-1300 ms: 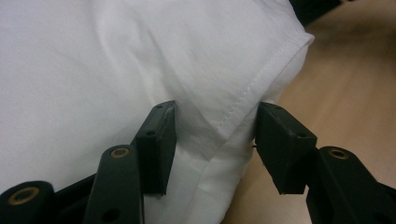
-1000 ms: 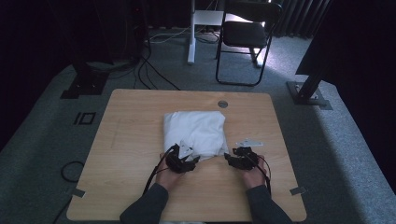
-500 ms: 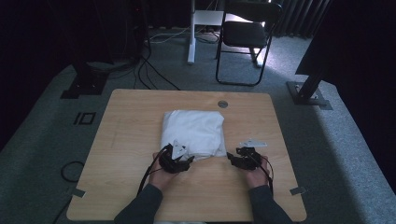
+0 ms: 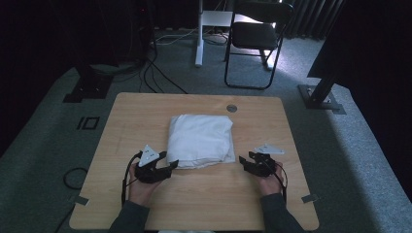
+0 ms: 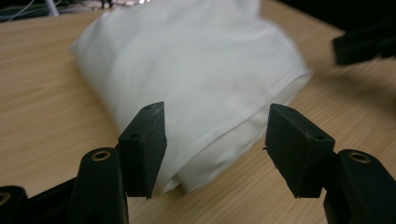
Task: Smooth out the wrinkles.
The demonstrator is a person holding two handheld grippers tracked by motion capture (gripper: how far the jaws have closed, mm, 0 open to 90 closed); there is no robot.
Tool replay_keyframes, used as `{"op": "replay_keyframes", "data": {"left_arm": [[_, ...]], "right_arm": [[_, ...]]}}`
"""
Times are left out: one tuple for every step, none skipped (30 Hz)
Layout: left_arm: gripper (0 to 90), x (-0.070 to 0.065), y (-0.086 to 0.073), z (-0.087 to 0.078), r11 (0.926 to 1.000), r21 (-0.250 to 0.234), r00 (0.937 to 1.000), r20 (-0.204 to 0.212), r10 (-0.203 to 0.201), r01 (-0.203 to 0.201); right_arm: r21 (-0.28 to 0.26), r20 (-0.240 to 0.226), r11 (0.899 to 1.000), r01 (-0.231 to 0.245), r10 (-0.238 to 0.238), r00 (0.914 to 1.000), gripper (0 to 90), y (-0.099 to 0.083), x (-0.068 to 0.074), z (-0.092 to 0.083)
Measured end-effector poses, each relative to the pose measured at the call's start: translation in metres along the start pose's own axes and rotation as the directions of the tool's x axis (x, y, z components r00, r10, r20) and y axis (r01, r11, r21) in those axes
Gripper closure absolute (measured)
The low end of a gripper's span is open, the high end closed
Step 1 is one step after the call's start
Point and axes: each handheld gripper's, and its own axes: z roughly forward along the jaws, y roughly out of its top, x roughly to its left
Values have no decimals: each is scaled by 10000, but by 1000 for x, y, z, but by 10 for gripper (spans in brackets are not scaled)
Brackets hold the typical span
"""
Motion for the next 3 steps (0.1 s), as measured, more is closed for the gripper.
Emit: {"op": "replay_keyframes", "data": {"left_arm": [[388,3,-5,-1,9999,102,9999,-107,28,-26],[388,6,-10,-2,9998,178,9997,-228,-6,10],[388,9,-15,-3,9995,285,9995,-298,-114,123]], "right_arm": [[-15,14,10000,-38,38,10000,475,0,-1,-1],[-15,28,9999,-99,99,9999,472,-1,-2,-1],[-29,61,9999,-134,135,9999,470,-1,-4,-1]]}}
